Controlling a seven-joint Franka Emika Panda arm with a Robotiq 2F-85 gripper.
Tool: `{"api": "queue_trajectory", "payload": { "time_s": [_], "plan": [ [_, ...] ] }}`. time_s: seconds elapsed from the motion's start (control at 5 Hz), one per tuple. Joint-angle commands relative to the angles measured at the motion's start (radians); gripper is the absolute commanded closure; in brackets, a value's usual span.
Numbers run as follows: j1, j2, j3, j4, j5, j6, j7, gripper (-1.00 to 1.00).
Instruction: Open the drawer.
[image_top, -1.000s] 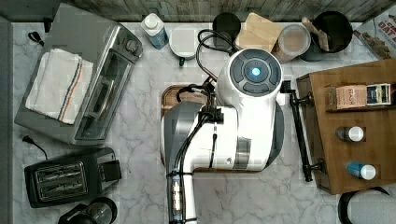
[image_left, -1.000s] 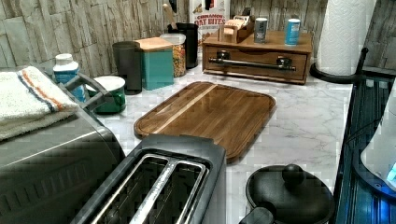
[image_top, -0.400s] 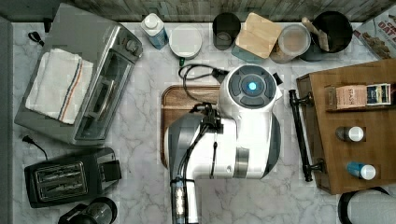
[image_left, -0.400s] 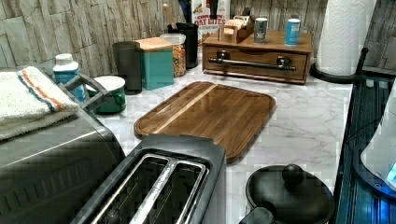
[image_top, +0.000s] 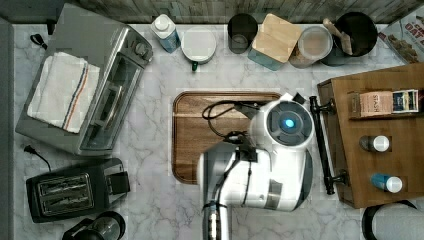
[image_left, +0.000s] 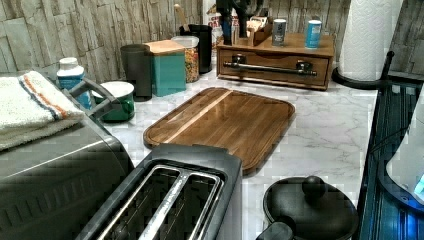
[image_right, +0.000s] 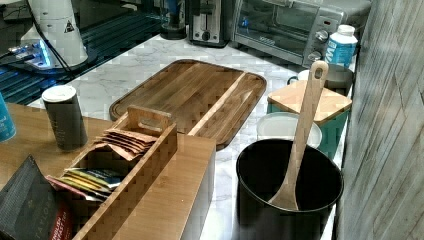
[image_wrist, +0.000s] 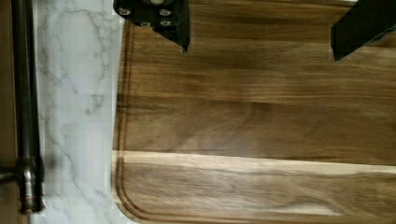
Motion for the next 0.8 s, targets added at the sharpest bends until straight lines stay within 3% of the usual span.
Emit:
{"api": "queue_trajectory", "payload": {
  "time_s": [0.2,0.8],
  "plan": [
    [-0.085,-0.082,-0.086,-0.13,-0.134,0.222,-0.182,-1.0],
    [-0.102,0.011,-0.16,-0.124,-0.1,0.375,-0.461,-1.0]
  ]
}}
